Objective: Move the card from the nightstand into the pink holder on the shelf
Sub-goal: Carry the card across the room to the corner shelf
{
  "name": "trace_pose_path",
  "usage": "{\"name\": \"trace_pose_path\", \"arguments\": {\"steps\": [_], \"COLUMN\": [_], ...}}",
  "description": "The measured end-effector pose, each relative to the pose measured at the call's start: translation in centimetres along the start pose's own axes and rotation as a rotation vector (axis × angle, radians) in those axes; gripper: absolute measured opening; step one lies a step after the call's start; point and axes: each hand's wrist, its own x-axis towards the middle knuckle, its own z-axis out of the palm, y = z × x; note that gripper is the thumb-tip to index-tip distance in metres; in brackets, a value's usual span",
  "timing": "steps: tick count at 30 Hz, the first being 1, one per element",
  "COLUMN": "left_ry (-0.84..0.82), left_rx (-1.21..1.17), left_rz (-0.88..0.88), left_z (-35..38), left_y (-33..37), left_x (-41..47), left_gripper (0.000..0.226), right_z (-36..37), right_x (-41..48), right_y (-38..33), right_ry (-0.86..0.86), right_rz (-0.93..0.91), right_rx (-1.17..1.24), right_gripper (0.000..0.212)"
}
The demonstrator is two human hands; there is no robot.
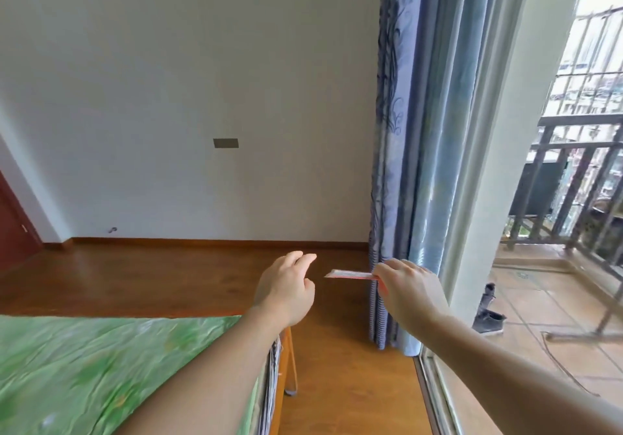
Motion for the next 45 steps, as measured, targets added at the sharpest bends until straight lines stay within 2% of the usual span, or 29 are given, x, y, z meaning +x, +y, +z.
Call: {"name": "trace_pose_path", "arguments": {"steps": [6, 11, 14, 22, 33, 39, 45], "left_ry": [0.030, 0.109, 0.121, 0.100, 0.213, 0.223, 0.243], "left_rx": [0.057, 0.034, 0.018, -0.002, 0.021, 0.074, 0.086], "left_rz": [-0.017, -0.045, -0.045, -0.078, -0.201, -0.372, -0.629], "left_z": [0.3, 0.9, 2.8, 8.1, 4.2, 4.7, 4.5], "left_y": [-0.8, -3.0, -5.1, -15.2, -28.3, -35.6, -43.3], "left_x": [5.2, 11.9, 17.0, 34.6, 51.6, 57.0, 66.1], "left_gripper": [0.053, 0.053, 0.053, 0.056, 0.052, 0.053, 0.053], "right_z": [2.6, 5.5, 9.2, 22.4, 32.3, 40.0, 48.2], "right_x": [6.1, 12.9, 17.1, 34.2, 58.6, 69.2, 83.9], "right_y": [2.5, 3.8, 4.9, 6.8, 2.6, -1.5, -4.4], "right_ry": [-0.047, 0.021, -0.005, -0.100, -0.124, -0.082, 0.011], "right_rz": [-0.084, -0.127, -0.122, -0.192, -0.329, -0.485, -0.666], "right_rx": [0.057, 0.046, 0.051, 0.052, 0.138, 0.232, 0.355], "right_gripper": [0.016, 0.010, 0.011, 0.012, 0.019, 0.013, 0.017]}}
